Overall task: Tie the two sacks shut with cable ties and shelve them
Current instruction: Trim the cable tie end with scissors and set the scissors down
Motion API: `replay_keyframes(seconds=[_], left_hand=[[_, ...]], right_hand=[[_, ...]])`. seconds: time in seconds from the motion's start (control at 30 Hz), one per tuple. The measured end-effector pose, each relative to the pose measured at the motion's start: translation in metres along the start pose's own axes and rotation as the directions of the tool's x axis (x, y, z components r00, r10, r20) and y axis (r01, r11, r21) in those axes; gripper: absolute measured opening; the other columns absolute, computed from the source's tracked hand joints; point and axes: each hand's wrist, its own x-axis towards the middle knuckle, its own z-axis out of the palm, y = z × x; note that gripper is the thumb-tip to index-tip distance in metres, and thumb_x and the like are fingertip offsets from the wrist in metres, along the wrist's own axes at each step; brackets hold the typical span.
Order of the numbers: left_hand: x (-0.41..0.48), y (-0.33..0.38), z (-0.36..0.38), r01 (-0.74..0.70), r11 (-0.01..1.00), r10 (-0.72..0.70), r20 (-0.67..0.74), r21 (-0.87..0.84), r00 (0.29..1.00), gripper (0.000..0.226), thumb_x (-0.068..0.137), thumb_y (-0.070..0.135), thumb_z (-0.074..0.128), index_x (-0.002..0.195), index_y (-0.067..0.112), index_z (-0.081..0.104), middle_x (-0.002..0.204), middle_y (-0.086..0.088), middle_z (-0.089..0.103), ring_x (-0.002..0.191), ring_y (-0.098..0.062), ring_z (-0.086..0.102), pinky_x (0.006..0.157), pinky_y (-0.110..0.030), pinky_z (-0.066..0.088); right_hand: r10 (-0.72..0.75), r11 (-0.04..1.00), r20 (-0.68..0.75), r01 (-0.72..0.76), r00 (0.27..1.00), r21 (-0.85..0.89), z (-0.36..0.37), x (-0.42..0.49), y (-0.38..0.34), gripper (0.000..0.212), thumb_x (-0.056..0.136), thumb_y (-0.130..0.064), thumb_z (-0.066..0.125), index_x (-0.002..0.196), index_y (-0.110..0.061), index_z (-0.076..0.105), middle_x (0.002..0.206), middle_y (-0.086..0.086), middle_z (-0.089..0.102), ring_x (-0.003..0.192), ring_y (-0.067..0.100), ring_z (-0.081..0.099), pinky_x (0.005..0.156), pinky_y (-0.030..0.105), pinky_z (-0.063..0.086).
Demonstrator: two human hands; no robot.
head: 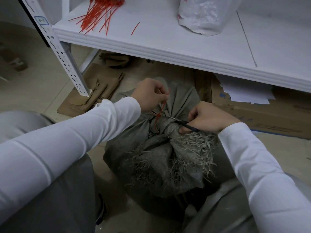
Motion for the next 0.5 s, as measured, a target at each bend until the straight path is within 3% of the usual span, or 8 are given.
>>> replay_keyframes(seconds=[0.13,0.27,0.5], left_hand=[[-0.0005,0.0008,0.0014,-0.018,1.000,0.018,0.005,0.020,1.000,0.006,0.086,0.017,0.068,0.080,0.015,0.069,0.069,0.005,0.066,0.058,0.001,0.054,0.058,-0.012,0.041],[0.0004,-0.0007,0.0021,-0.022,1.000,0.021,0.017,0.017,1.000,0.006,0.085,0.016,0.069,0.079,0.014,0.069,0.077,-0.004,0.071,0.065,-0.008,0.061,0.067,-0.021,0.047],[0.0022,-0.0013,0.0005,-0.013,1.000,0.013,-0.014,0.024,1.000,0.008,0.084,0.019,0.069,0.077,0.016,0.069,0.079,-0.004,0.072,0.078,-0.018,0.066,0.076,-0.029,0.052]], right_hand=[[0.006,1.000,0.033,-0.006,0.999,0.015,0.0048,0.0038,-0.0005,0.037,0.061,-0.041,0.084,0.066,-0.007,0.072,0.055,-0.003,0.055,0.058,0.012,0.053,0.055,0.027,0.040],[-0.012,0.999,0.046,0.010,0.999,0.041,0.0081,0.0039,-0.0019,0.033,0.063,-0.039,0.085,0.059,-0.011,0.069,0.052,-0.004,0.053,0.056,0.010,0.050,0.053,0.025,0.038],[-0.015,0.997,-0.014,0.016,1.000,0.074,0.0077,0.0060,0.0000,0.035,0.064,-0.042,0.086,0.056,-0.013,0.067,0.051,-0.005,0.052,0.054,0.009,0.049,0.054,0.026,0.038]])
